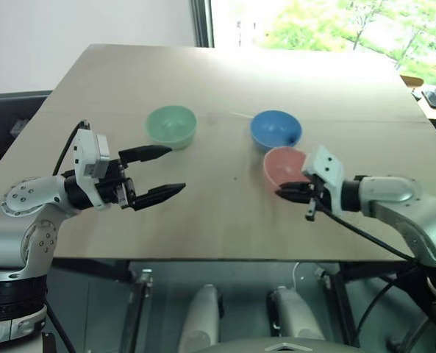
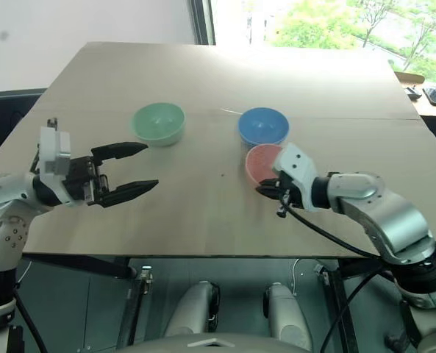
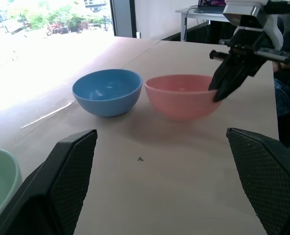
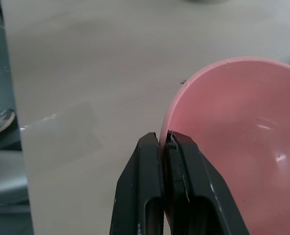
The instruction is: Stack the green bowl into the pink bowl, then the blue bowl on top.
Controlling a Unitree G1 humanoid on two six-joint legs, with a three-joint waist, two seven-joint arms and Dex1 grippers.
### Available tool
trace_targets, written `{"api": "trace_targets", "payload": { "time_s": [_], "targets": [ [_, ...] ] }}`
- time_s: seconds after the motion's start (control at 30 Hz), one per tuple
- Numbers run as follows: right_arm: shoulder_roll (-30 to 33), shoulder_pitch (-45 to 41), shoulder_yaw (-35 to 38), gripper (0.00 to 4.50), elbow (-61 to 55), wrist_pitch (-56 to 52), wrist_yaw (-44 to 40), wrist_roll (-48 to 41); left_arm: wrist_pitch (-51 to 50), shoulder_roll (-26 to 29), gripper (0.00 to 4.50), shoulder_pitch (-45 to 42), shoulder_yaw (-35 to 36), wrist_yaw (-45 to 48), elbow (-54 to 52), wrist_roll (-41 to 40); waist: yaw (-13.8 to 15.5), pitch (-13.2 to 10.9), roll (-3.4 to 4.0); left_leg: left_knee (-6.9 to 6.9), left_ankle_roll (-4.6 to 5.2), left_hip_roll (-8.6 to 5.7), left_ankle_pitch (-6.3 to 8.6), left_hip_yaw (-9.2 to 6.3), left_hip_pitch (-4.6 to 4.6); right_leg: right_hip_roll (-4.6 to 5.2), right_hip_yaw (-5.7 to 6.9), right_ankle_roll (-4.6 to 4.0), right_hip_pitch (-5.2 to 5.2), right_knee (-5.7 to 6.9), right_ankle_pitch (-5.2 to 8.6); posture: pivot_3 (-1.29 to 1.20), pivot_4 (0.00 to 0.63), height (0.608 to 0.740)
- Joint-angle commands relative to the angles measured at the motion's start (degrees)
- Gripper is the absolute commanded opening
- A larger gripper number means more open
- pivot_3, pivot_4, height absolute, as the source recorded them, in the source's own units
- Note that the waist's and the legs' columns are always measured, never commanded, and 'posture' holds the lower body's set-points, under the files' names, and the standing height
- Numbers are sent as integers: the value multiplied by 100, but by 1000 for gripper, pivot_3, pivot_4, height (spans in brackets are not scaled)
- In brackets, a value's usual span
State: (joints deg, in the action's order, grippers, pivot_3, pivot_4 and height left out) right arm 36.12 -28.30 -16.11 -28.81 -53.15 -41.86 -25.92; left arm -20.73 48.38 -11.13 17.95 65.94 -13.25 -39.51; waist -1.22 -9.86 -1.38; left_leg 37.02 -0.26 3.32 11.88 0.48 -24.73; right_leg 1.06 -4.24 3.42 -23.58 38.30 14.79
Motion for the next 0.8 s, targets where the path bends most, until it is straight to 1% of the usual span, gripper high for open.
{"api": "trace_targets", "payload": {
  "time_s": [0.03, 0.13, 0.17, 0.2, 0.27, 0.3, 0.33, 0.37, 0.4, 0.47, 0.5, 0.57, 0.63, 0.7, 0.77, 0.8],
  "targets": [
    [-533, -437, -310, 77, 661, 359, 321, 445, 83, 13, 4500, 17, 165, -83, -286, -37, -17, 0, 0, 0, 0, 0, 0, 0, 0, 0, 0, 0, -1, 2, 0, 0, 150, 740],
    [-868, -716, -535, 77, 1247, 618, 320, 737, 107, 11, 4500, 64, 176, -120, -310, -13, -46, 1, -2, 6, 0, 0, 0, 0, 1, 0, 0, 0, 0, 10, 0, 0, 150, 740],
    [-945, -791, -579, 378, 1412, 712, 308, 823, 108, 7, 4500, 71, 179, -129, -313, -14, -46, 1, -2, 7, 0, -1, 0, 0, 0, 1, 0, 0, 0, 10, 0, 0, 150, 740],
    [-1028, -856, -596, 775, 1563, 805, 316, 900, 103, 1, 4500, 79, 186, -146, -321, -25, -46, 1, -2, 8, 0, -1, 0, 0, 0, 2, 0, 0, 0, 10, 0, 0, 150, 740],
    [-1096, -926, -633, 1367, 1697, 907, 233, 980, 99, -7, 4500, 102, 196, -171, -348, -39, -42, 1, -2, 8, 0, -1, 0, -1, -2, 2, 0, 0, 0, 10, 0, 0, 150, 740],
    [-1110, -937, -641, 1884, 1728, 939, 196, 1010, 100, -8, 4500, 109, 198, -177, -355, -42, -43, 1, -2, 8, 0, -2, 0, -1, -2, 2, 1, 0, -1, 11, 0, 0, 150, 740],
    [-1136, -950, -635, 2134, 1715, 942, 154, 1005, 73, -19, 4500, 127, 209, -230, -364, -45, -48, 1, -1, 8, 0, -2, 0, -1, -2, 2, 0, 0, -1, 11, 0, 0, 150, 740],
    [-1149, -955, -609, 2621, 1633, 922, 137, 995, 69, -35, 4500, 157, 213, -295, -376, -14, -55, 1, -1, 8, 0, -2, 0, 0, -2, 2, 0, 0, -1, 12, 0, 0, 150, 740],
    [-1162, -951, -525, 3132, 1507, 879, 132, 939, 45, -68, 4500, 159, 194, -440, -385, 42, -59, 1, -1, 8, 0, -1, 0, -1, -2, 2, 0, 0, -2, 13, 0, 0, 150, 740],
    [-1241, -867, -199, 3680, 1156, 1057, 96, 706, -157, -101, 4500, 119, 129, -813, -435, 106, -69, 0, -1, 7, 0, -1, 0, -2, -1, 1, 0, 0, -2, 17, 0, 0, 150, 740],
    [-1267, -809, -33, 4190, 979, 1187, 70, 596, -271, -49, 4500, 125, 70, -887, -479, 121, -70, 0, -1, 8, 0, -1, 0, -2, -1, 1, 0, 0, -4, 21, 0, 0, 150, 740],
    [-1278, -614, 254, 4190, 678, 1755, 91, 606, -362, 86, 4500, 148, -69, -803, -591, 163, -69, 0, -2, 7, 0, -1, 0, -6, -2, 0, 2, 0, -5, 25, 0, 0, 150, 740],
    [-1530, -319, 686, 4190, 555, 2439, 263, 514, -716, 119, 4500, -19, -147, -1276, -660, 298, -62, 2, -4, 7, 0, -2, 0, -7, -2, 2, 5, 0, -4, 23, 0, 0, 150, 740],
    [-1402, 3, 951, 4190, 310, 2452, 245, 429, -892, 196, 4500, -220, -319, -1830, -687, 799, -37, 2, -5, 8, 0, -4, 0, -11, -1, 3, 8, 1, 1, 23, 0, 0, 150, 740],
    [-1228, 295, 1195, 4190, 75, 2283, 143, 183, -960, 254, 4500, -411, -505, -1951, -644, 1031, -16, 2, -5, 11, 0, -4, 0, -11, 0, 3, 8, 1, 2, 24, -1, 0, 150, 740],
    [-1206, 432, 1365, 4365, -5, 2185, 132, -49, -966, 265, 4500, -508, -587, -1960, -601, 1103, -7, 2, -5, 11, 0, -5, 0, -9, 0, 3, 7, 1, 2, 24, -1, 0, 150, 740]
  ]
}}
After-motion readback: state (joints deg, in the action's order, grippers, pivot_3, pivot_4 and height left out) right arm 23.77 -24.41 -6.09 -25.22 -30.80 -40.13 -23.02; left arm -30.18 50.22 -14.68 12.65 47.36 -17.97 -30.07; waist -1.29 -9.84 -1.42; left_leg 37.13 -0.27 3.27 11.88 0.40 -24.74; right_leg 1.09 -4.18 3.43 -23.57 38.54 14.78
